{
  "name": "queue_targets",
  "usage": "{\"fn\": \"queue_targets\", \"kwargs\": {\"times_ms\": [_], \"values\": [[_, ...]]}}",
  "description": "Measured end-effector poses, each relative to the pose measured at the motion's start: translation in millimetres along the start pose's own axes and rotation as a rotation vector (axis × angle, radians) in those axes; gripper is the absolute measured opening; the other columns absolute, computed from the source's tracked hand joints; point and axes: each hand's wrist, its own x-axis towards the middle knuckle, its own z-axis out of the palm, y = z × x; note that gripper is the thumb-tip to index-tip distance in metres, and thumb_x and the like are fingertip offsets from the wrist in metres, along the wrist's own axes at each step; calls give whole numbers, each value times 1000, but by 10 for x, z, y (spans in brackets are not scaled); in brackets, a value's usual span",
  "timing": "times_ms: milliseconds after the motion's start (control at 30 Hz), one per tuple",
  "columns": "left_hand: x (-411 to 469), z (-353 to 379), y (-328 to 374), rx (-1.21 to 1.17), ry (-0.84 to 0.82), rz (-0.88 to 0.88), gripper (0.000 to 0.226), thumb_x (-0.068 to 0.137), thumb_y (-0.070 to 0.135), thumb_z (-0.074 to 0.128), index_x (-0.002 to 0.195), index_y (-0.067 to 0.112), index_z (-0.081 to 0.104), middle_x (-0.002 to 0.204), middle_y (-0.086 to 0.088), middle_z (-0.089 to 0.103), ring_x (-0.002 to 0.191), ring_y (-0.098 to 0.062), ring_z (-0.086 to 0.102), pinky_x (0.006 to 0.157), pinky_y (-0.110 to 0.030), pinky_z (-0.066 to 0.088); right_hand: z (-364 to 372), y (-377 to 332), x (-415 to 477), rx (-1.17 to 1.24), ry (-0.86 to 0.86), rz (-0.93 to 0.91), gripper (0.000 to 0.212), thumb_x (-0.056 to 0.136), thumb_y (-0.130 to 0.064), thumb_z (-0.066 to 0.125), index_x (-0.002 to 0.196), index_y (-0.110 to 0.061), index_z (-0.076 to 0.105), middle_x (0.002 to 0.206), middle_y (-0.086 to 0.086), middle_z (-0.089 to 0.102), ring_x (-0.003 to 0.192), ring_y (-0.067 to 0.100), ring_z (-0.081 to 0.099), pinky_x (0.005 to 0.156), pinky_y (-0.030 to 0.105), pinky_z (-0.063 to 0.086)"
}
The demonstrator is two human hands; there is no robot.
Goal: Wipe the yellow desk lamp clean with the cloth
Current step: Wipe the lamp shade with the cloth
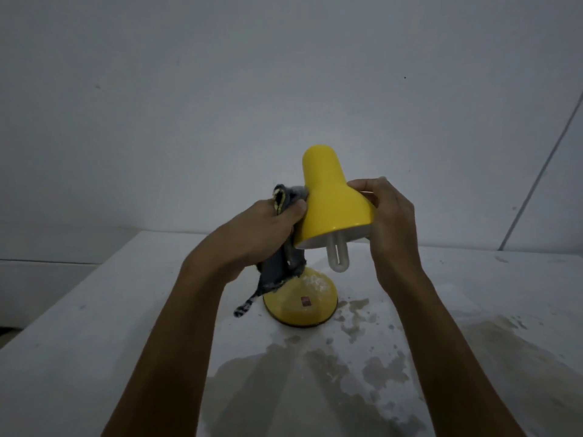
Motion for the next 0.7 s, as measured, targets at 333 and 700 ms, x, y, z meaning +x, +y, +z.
{"fn": "queue_targets", "kwargs": {"times_ms": [333,700], "values": [[23,171,-81,-161,11,-162,80,90,78,36,117,10,67,114,-25,70,105,-40,69,99,-59,53,1,-24,-38,-10,4,0,36,100,-31,41,86,-29,74,100,-8,72,104,21,64,93,57,52],[-89,104,59,-39,184,-101,62,102,58,41,92,2,65,86,-21,61,71,-25,57,65,-32,41,-17,-64,-51,-52,-16,-27,34,100,-30,42,89,-25,73,97,-10,71,100,17,64,89,47,53]]}}
